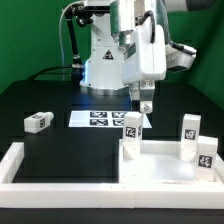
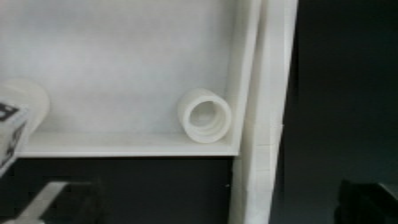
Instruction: Assemble square table
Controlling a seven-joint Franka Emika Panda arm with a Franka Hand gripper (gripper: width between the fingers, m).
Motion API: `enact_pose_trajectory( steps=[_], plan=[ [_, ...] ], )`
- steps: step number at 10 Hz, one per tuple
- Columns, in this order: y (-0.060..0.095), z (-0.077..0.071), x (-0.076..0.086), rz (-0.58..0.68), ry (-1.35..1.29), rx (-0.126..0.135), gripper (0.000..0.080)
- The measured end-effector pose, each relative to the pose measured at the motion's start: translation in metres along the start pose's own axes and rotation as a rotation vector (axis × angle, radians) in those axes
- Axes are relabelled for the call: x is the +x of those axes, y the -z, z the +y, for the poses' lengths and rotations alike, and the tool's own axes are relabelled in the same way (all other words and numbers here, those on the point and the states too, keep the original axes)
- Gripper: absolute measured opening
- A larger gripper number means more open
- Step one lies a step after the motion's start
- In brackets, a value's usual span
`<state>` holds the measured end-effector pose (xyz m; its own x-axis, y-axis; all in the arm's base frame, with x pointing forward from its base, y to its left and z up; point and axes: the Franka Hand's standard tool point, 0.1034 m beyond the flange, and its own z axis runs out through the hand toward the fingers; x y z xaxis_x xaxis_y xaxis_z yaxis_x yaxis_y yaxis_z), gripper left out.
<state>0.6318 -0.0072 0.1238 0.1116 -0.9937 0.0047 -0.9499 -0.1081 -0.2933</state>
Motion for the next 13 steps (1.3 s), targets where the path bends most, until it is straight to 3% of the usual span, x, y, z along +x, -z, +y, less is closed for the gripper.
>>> enact_pose_trajectory(
  steps=[4, 5, 6, 9, 10, 12, 13],
  plan=[
    [0.000, 0.001, 0.006, 0.010, 0.316, 0.008, 0.0648],
    [0.000, 0.009, 0.026, 0.049, 0.397, 0.030, 0.0648],
    [0.001, 0.030, 0.048, 0.080, 0.554, 0.019, 0.0648],
    [0.003, 0.100, 0.124, 0.117, 0.902, -0.070, 0.0648],
    [0.003, 0.105, 0.131, 0.106, 0.878, -0.078, 0.0648],
    [0.001, 0.103, 0.127, 0.087, 0.878, -0.080, 0.0648],
    [-0.002, 0.109, 0.122, 0.007, 0.874, -0.102, 0.0648]
  ],
)
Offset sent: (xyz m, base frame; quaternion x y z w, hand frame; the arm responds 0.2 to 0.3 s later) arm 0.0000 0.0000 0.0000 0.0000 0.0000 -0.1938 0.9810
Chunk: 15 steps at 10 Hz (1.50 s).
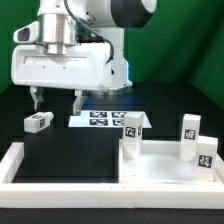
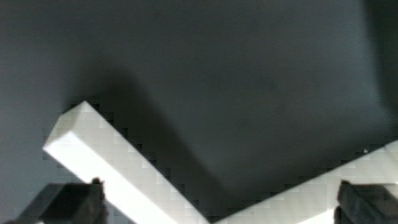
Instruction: Assemble square table
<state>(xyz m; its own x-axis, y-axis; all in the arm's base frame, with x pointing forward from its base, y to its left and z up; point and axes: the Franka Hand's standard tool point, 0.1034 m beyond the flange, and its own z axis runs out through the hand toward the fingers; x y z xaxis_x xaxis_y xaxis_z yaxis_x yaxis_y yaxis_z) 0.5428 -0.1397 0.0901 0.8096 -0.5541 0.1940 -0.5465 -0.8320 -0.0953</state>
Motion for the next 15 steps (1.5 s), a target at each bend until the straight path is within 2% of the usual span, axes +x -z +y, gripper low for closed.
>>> enact_pose_trajectory(
  steps=[1, 2, 3, 4, 5, 6, 7, 8, 10, 11, 12, 13, 15],
  plan=[
    [-0.001, 0.006, -0.004, -0.115, 0.012, 0.020, 0.0648],
    [-0.003, 0.034, -0.007, -0.248, 0.017, 0.034, 0.0648],
    [-0.002, 0.067, -0.009, -0.385, 0.005, 0.019, 0.0648],
    [0.002, 0.087, -0.011, -0.478, 0.008, 0.018, 0.0648],
    [0.007, 0.103, -0.015, -0.614, -0.019, 0.030, 0.0648],
    [0.006, 0.116, -0.007, -0.682, -0.046, 0.040, 0.0648],
    [0.003, 0.118, -0.004, -0.715, -0.048, 0.037, 0.0648],
    [0.006, 0.116, -0.014, -0.807, -0.047, 0.044, 0.0648],
    [0.001, 0.121, -0.012, -0.906, -0.052, 0.045, 0.0648],
    [0.000, 0.122, -0.023, -0.948, 0.023, 0.055, 0.0648],
    [-0.003, 0.122, -0.032, -0.984, 0.048, 0.040, 0.0648],
    [-0.001, 0.124, -0.034, -1.035, 0.030, 0.042, 0.0648],
    [-0.004, 0.126, -0.030, -1.022, 0.032, 0.037, 0.0648]
  ],
)
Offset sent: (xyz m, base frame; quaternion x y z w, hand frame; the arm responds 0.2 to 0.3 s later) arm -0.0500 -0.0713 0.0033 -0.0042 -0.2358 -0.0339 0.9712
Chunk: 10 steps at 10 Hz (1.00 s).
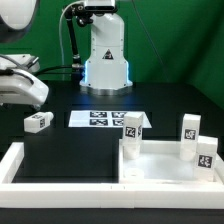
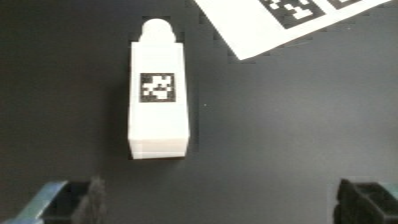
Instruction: Assemble square table
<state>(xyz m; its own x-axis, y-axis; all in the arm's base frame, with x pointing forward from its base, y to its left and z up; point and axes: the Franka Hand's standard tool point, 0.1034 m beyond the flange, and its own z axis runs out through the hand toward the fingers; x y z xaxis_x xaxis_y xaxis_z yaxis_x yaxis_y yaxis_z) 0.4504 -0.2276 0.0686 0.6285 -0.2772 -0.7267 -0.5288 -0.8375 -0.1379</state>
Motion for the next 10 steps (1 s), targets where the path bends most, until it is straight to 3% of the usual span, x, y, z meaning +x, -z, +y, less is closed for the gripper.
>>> enact_pose_trajectory(
  steps=[2, 6, 7, 10],
  plan=[
    [-0.002, 0.001, 0.000, -0.002, 0.000, 0.001, 0.0648],
    [-0.053, 0.018, 0.005, -0.090, -0.050, -0.003, 0.0648],
    [-0.056, 0.013, 0.008, -0.072, -0.049, -0.020, 0.0648],
    [-0.056, 0.015, 0.007, -0.074, -0.053, -0.014, 0.0648]
  ],
)
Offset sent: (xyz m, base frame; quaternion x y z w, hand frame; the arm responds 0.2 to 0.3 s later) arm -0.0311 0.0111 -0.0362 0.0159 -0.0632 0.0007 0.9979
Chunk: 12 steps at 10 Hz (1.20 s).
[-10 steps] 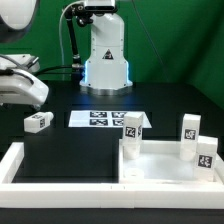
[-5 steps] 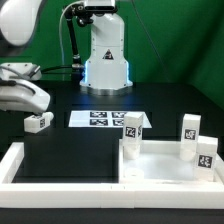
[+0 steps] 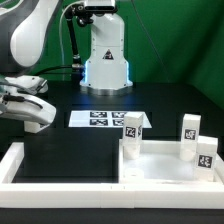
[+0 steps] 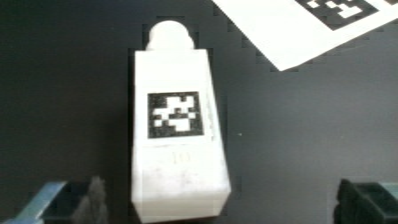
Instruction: Assemble square table
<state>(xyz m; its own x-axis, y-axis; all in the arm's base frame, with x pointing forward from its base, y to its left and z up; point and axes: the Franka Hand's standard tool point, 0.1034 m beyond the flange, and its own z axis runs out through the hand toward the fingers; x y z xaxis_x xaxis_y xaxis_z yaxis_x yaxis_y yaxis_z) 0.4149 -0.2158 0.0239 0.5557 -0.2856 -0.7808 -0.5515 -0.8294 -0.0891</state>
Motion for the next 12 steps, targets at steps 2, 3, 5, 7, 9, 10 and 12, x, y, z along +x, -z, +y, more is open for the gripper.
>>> enact_pose_trajectory(
  steps=[2, 3, 5, 7, 9, 10, 12],
  plan=[
    [-0.012, 0.005, -0.003, -0.025, -0.012, 0.007, 0.0648],
    [-0.030, 0.009, -0.009, -0.064, -0.026, 0.016, 0.0648],
    [-0.035, 0.011, -0.011, -0.076, -0.031, 0.019, 0.0648],
    [-0.035, 0.012, -0.011, -0.076, -0.032, 0.020, 0.0527],
    [-0.035, 0.012, -0.011, -0.076, -0.032, 0.020, 0.0287],
    [-0.035, 0.012, -0.011, -0.076, -0.032, 0.020, 0.0287],
    [-0.035, 0.012, -0.011, -0.076, -0.033, 0.021, 0.0287]
  ],
)
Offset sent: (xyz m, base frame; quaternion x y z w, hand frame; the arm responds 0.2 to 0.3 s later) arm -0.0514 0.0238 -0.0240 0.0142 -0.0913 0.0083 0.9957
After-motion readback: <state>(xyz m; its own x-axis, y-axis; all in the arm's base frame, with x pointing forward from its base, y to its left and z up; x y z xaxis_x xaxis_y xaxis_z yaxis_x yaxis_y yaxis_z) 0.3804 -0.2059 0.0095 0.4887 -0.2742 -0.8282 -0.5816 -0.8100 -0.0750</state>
